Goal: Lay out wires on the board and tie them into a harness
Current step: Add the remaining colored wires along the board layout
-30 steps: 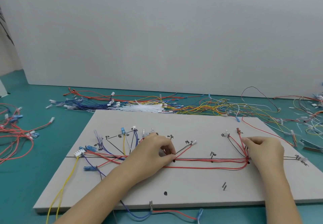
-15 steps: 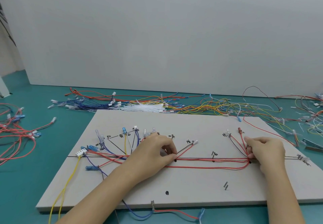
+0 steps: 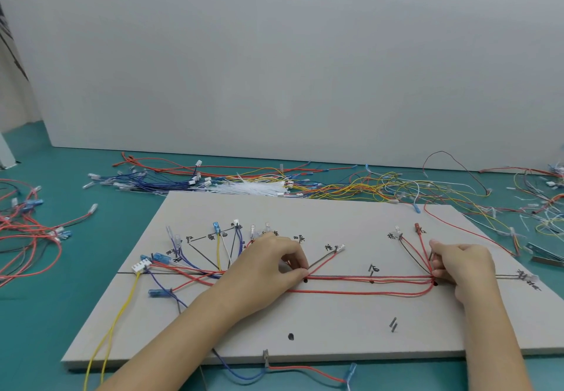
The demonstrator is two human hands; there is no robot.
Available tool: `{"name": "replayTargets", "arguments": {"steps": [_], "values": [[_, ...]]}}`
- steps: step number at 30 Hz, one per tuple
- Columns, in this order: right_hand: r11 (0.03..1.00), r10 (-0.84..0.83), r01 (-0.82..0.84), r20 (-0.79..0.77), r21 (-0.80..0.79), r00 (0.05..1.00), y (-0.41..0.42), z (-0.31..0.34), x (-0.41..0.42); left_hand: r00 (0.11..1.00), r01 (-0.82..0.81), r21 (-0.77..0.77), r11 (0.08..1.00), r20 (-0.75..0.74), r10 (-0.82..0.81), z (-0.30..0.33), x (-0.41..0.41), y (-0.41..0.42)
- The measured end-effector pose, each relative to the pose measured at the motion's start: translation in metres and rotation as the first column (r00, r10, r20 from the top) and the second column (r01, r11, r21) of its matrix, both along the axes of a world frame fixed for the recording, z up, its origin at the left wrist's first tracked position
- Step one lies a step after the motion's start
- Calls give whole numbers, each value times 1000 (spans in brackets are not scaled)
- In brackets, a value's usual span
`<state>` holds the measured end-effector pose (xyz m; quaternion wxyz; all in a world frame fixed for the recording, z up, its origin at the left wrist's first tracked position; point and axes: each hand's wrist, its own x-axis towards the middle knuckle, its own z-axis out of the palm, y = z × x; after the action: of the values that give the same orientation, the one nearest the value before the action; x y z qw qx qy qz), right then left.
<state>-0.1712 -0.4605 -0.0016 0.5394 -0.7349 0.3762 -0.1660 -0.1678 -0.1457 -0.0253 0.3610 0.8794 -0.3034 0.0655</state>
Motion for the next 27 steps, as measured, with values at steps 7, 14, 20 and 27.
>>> {"name": "replayTargets", "arguments": {"steps": [7, 14, 20, 27], "values": [[997, -21, 23, -18, 80, 1000, -1, 4, 1, 1000, -4, 5, 1000, 5, 4, 0, 2, 0], [992, -37, 36, 3, 122, 999, -1, 3, 0, 1000, -4, 5, 1000, -2, 4, 0, 1, -1], [1000, 23, -23, -26, 6, 999, -2, 1, 6, 1000, 1, 11, 1000, -1, -1, 1, 1, -1], [999, 41, -43, -118, -9, 992, -10, 4, 8, 1000, 0, 12, 1000, -4, 0, 0, 0, -1]]}}
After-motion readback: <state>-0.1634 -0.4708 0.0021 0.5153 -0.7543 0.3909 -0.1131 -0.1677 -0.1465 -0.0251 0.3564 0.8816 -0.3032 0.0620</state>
